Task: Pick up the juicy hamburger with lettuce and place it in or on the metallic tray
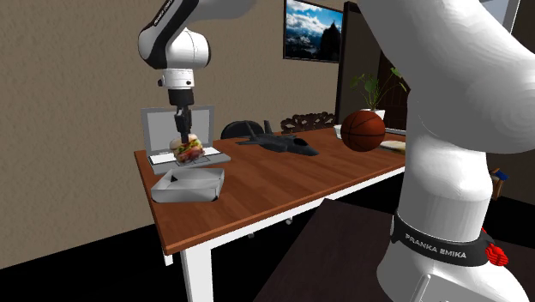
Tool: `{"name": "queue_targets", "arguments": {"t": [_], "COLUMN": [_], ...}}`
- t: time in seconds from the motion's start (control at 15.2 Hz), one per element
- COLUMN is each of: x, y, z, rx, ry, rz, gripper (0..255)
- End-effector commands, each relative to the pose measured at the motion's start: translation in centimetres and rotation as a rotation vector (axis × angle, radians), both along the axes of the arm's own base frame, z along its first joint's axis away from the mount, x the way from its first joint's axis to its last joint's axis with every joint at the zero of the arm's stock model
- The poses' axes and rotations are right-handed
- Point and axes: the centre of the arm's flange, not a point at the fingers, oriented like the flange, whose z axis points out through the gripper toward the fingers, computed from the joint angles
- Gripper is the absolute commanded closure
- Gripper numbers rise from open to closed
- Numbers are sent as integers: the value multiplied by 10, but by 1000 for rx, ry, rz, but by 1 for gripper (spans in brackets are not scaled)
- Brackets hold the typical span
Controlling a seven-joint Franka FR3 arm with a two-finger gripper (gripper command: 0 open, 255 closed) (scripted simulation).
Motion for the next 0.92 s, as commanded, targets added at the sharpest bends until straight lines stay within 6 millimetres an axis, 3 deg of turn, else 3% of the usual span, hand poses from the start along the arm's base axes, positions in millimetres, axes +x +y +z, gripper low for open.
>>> {"name": "queue_targets", "arguments": {"t": [0.0, 0.86], "x": [1, 1], "y": [1, 1], "z": [-11, -76], "rx": [0, 0], "ry": [-1, -1], "rz": [0, 0], "gripper": [255, 255]}}
